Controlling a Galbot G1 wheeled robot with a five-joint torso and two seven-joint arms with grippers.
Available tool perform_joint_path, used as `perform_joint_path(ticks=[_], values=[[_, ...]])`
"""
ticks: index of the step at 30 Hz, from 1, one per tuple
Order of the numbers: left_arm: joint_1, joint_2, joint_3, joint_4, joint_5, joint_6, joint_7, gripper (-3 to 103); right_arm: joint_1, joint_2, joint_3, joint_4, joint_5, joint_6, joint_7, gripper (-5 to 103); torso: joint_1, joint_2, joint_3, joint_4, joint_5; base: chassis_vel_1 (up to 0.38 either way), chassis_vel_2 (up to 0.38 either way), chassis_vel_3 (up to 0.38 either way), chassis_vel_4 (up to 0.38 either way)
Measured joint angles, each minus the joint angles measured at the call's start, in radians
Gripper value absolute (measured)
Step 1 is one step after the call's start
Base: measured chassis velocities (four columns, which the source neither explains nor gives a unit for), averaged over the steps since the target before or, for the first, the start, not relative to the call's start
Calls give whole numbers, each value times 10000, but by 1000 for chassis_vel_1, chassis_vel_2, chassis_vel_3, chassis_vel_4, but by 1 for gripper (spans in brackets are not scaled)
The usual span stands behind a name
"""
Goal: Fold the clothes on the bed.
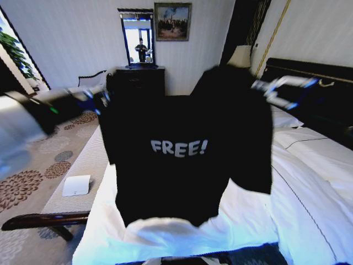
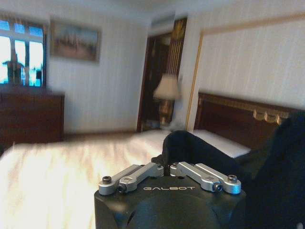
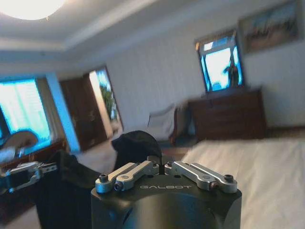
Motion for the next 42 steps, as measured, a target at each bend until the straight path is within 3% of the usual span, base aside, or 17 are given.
perform_joint_path(ticks=[1, 3, 4, 5, 6, 7, 8, 9, 10, 12, 14, 15, 17, 19, 24, 31, 42], values=[[0, 0, 0, 0, 0, 0, 0, 1, 0, 0, 0, 0, 0, 0, 0, 0, 0, 0, 0, 0, 0, 0, 0, 0, 0], [-201, -677, 1973, 19, 1635, 36, 71, 1, 573, 686, -2343, -335, -2155, -203, -784, 0, 0, -1, 0, 0, -1, 0, 0, 0, 0], [-331, -881, 2545, 20, 2032, 41, 77, 1, 731, 851, -2847, -544, -2590, -225, -917, 0, 0, -1, 0, 0, -2, 0, 0, 0, 0], [-600, -1380, 3700, 62, 2958, 57, 151, 1, 1379, 1434, -4531, -1337, -3713, -268, -1150, 0, -1, 0, -1, -2, -9, 0, 0, 0, 0], [-600, -1380, 3700, 62, 2958, 57, 151, 1, 1379, 1434, -4531, -1337, -3713, -268, -1150, 0, -1, 0, -1, -2, -9, 0, 0, 0, 0], [-871, -1764, 4543, 310, 3572, 56, 213, 1, 1751, 1858, -5493, -1817, -4310, -269, -1223, 0, -2, 0, 0, 6, 3, 0, 0, 0, 0], [-1436, -2338, 5823, 901, 4324, 56, 249, 1, 2197, 2514, -6637, -2557, -5153, -209, -1379, 0, -1, 0, 0, 10, 8, 0, 0, 0, 0], [-1705, -2588, 6334, 1165, 4573, 56, 264, 1, 2368, 2832, -7088, -2941, -5551, -140, -1475, 0, -1, -1, 0, 11, 3, 0, 0, 0, 0], [-2626, -3427, 7718, 2243, 5263, 45, 295, 1, 2709, 3504, -7937, -3876, -6538, 51, -1741, 0, 0, -1, 2, 10, -6, 0, 0, 0, 0], [-3136, -3886, 8342, 2962, 5621, 14, 326, 1, 2877, 3847, -8331, -4437, -7105, 171, -1906, 0, 2, -1, 2, 6, -4, 0, 0, 0, 0], [-4495, -5366, 9658, 5100, 6534, -151, 563, 1, 3262, 4625, -9120, -6128, -8805, 552, -2550, 0, 7, -4, 5, 5, -5, 0, 0, 0, 0], [-4495, -5366, 9658, 5100, 6534, -151, 563, 1, 3262, 4625, -9120, -6128, -8805, 552, -2550, 0, 7, -4, 5, 5, -5, 0, 0, 0, 0], [-5441, -6722, 10358, 7151, 7245, -435, 890, 1, 3442, 5191, -9353, -7418, -9907, 743, -2986, 0, 9, -4, 5, -4, 2, 0, 0, 0, 0], [-5820, -7419, 10629, 8347, 7546, -490, 1123, 1, 3454, 5542, -9363, -8312, -10409, 895, -3143, 0, 8, -5, 5, -7, 3, 0, 0, 0, 0], [-6252, -8000, 10971, 9677, 7999, -624, 1435, 1, 3443, 5869, -9421, -9534, -11329, 1418, -3556, 0, 1, -3, 0, -3, 5, 0, 0, 0, 0], [-6814, -9057, 11130, 12652, 9038, -1050, 1921, 1, 4150, 7419, -9880, -12437, -12899, 3147, -4333, 0, 1, -2, 1, 3, 2, 0, 0, 0, 0], [-7485, -10328, 11273, 15118, 10002, -1466, 2304, 1, 5403, 8617, -10409, -15182, -14008, 4171, -4598, 0, -1, 1, -2, 2, 0, 0, 0, 0, 0]])
